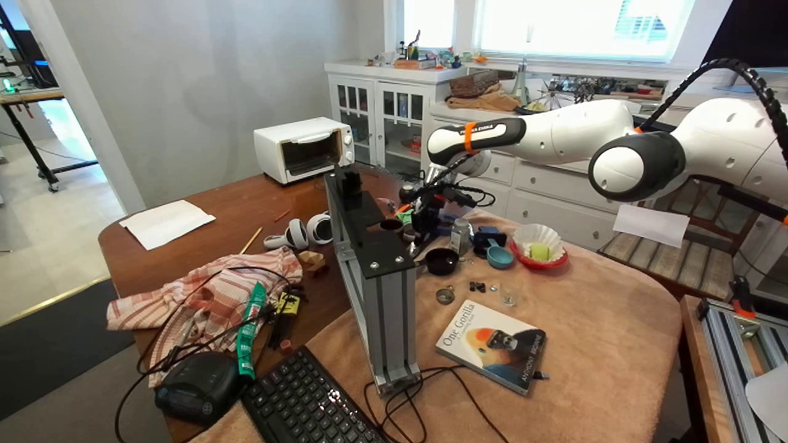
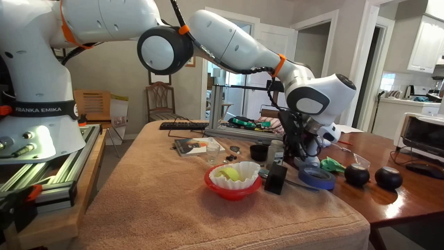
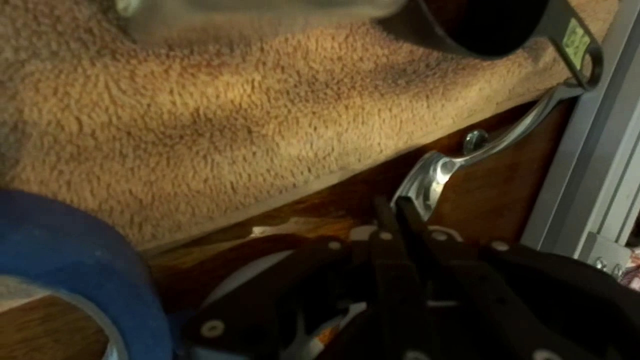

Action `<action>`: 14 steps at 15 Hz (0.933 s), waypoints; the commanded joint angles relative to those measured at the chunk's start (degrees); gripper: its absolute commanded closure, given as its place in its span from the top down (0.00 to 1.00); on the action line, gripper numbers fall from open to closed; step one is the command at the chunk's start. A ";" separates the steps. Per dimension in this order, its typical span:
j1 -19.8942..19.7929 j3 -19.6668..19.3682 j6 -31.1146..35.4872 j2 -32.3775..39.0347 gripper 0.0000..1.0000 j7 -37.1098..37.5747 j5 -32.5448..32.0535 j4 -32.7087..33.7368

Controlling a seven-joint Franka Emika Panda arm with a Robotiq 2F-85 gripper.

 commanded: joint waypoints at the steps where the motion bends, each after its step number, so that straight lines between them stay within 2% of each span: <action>1: -0.91 0.74 -2.29 0.75 0.01 3.30 1.34 1.53; 11: -4.25 0.22 -9.72 -5.03 0.01 13.08 0.69 4.49; 12: -3.81 -0.98 -13.57 -2.60 0.01 14.34 1.28 10.94; 13: -4.07 -1.09 -15.46 -3.03 0.01 14.83 1.18 11.62; 14: -4.68 -0.97 -15.72 -5.36 0.01 14.68 1.30 8.64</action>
